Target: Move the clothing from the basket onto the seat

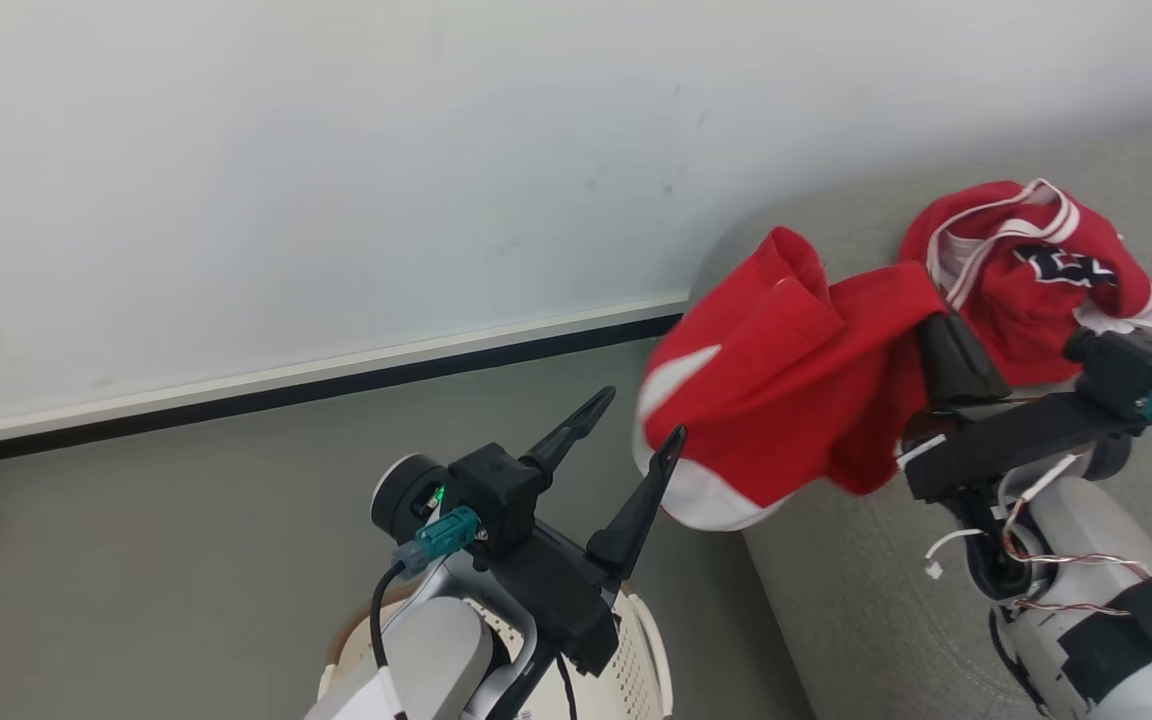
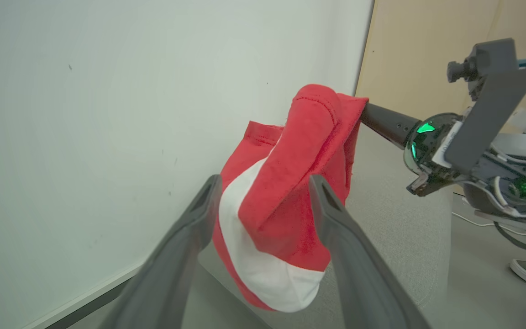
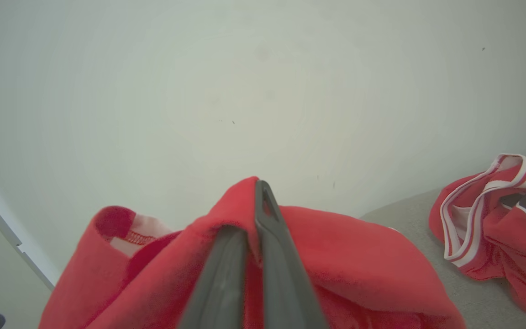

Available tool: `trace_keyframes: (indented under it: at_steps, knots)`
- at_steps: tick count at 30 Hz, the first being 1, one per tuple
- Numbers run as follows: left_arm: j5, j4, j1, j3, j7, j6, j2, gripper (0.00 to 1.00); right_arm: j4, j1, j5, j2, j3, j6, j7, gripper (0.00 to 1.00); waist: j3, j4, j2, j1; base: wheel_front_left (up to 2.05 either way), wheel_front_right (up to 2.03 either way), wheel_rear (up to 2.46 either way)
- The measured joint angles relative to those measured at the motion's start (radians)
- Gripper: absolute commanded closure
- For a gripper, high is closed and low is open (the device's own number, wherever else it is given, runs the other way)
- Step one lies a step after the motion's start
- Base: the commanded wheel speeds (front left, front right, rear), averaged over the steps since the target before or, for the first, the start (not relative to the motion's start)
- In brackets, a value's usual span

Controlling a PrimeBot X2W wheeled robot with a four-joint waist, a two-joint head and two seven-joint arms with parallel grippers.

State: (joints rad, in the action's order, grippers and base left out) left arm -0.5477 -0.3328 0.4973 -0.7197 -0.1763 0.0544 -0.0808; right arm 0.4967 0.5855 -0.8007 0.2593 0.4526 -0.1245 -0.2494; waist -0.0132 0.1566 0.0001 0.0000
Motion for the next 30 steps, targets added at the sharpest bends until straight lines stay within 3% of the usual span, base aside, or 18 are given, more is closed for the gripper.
trace_keyframes:
  at_steps: [19, 30]
  knots:
    - [0.001, 0.011, -0.030, -0.002, 0.011, -0.002, -0.030, 0.00, -0.318, -0.185, 0.093, 0.063, -0.156, 0.020, -0.001, 1.00, -0.021, 0.197, 0.0000, 0.0000, 0.00, 0.00, 0.00]
    - [0.004, 0.016, -0.023, 0.001, 0.016, -0.011, -0.042, 0.00, -0.449, -0.275, 0.116, 0.065, -0.250, 0.032, -0.007, 1.00, -0.054, 0.318, 0.0000, 0.0000, 0.00, 0.00, 0.00]
